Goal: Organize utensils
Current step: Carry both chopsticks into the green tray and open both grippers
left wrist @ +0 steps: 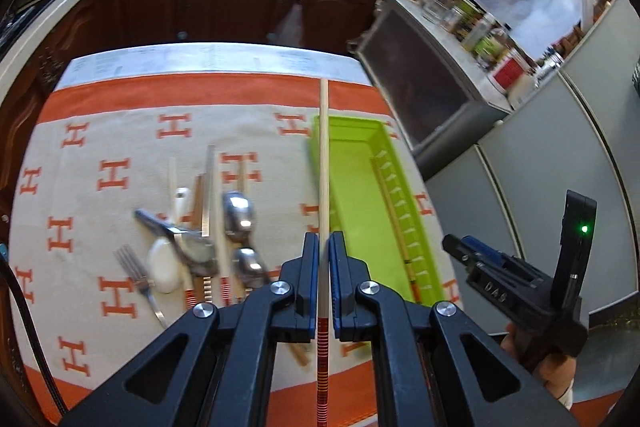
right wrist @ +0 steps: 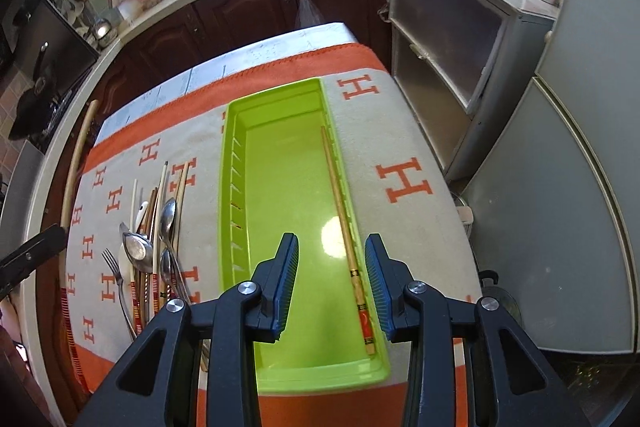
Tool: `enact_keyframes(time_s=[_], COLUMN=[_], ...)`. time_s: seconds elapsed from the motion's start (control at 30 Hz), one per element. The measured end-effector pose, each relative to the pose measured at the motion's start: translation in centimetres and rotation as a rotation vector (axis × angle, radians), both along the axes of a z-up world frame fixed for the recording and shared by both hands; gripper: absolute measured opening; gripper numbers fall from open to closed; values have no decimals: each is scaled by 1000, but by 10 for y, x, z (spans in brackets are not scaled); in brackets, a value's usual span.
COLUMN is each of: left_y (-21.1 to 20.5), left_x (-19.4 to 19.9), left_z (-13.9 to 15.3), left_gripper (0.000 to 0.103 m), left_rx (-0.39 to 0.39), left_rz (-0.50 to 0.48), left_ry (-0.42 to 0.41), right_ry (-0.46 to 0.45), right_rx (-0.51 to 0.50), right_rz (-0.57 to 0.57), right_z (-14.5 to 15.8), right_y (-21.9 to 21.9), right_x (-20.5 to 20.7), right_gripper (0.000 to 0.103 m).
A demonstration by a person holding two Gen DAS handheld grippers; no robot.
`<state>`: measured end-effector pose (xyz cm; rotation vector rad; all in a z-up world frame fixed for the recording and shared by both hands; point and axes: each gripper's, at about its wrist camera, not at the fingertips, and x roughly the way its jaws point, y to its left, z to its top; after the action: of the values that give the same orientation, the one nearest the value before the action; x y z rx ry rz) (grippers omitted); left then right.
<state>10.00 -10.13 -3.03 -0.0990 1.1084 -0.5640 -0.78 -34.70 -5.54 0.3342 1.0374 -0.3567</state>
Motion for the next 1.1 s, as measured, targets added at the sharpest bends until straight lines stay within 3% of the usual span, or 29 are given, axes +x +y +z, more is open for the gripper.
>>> enact_keyframes(time_s=[0.27, 0.4, 0.57, 0.83, 1.1], left_y=[-81, -113, -136, -122, -81], left_x=[9, 17, 21, 25, 7], left_z=[-22, -52, -74, -75, -61], left_gripper=[3, 3, 3, 13, 23], left_rx=[-30, 0, 47, 87, 159], left_rz=[-96, -123, -108, -68, -74], left_ry=[92, 143, 137, 89, 20], right_ry=[-44, -47, -44, -45, -42], right_rx=[48, 50, 32, 34, 31], right_rz=[-113, -147, -179, -196, -165], right_z=[-3, -6, -7, -8, -5], right_y=[-28, -36, -43, -46, -33], right_x=[-37, -49, -60, -64, -54], right_gripper=[36, 36, 36, 38, 38])
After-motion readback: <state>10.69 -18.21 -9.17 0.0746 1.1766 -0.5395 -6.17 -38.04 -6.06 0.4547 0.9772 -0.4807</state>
